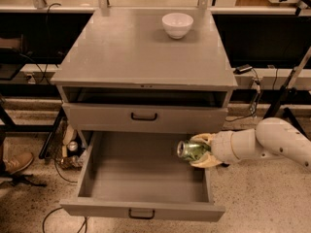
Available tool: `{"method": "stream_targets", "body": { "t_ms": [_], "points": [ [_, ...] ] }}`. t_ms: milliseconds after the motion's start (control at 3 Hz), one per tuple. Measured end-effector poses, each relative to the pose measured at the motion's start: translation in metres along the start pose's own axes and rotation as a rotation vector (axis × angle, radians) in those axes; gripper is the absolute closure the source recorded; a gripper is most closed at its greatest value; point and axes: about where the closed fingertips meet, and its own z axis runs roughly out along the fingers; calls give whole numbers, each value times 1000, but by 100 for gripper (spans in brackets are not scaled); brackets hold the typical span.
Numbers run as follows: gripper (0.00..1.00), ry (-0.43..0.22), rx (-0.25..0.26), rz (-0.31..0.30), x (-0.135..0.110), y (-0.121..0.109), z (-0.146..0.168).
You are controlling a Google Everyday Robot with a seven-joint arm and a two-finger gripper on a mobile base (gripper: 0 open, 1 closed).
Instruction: Pick green can from middle drawer and place on counter
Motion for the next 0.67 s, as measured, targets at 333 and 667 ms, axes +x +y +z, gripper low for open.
{"method": "stream_targets", "body": {
  "t_ms": [333, 667],
  "points": [
    [100, -1, 4, -2, -1, -1, -3],
    [100, -27, 71, -40, -19, -18, -54]
  ]
}}
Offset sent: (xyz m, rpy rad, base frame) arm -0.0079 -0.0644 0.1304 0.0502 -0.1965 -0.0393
